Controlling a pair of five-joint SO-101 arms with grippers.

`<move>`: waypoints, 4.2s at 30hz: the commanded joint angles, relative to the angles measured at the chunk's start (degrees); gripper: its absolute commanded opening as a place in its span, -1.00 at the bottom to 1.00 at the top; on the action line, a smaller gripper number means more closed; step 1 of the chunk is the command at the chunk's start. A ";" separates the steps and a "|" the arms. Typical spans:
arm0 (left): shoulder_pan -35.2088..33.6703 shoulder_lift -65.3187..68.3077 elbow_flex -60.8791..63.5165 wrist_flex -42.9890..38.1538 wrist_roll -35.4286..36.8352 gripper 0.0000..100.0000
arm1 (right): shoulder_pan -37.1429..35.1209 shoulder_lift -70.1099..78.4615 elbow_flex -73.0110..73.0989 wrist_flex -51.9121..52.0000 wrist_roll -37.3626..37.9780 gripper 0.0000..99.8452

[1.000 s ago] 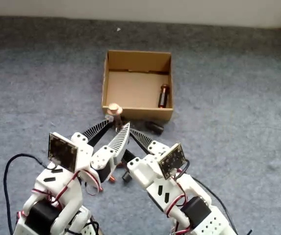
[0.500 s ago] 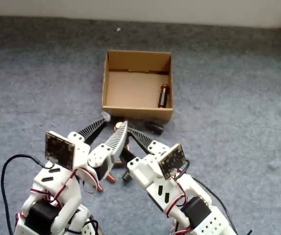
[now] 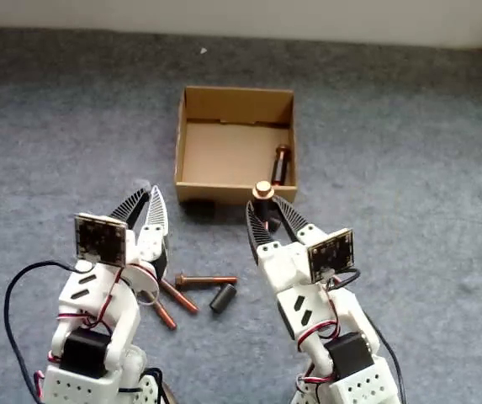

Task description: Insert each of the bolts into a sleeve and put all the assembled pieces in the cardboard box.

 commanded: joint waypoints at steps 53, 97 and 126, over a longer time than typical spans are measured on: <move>-7.25 -0.13 11.21 -2.99 -8.44 -0.99 | 7.69 90.68 -53.85 -24.48 0.53 -0.69; -7.43 -0.31 11.21 -3.08 -8.44 -0.99 | 1.89 99.65 -66.77 32.48 31.91 -0.69; -7.43 -0.31 11.21 -3.08 -8.44 -0.99 | 3.30 116.26 -76.70 40.84 31.65 -0.99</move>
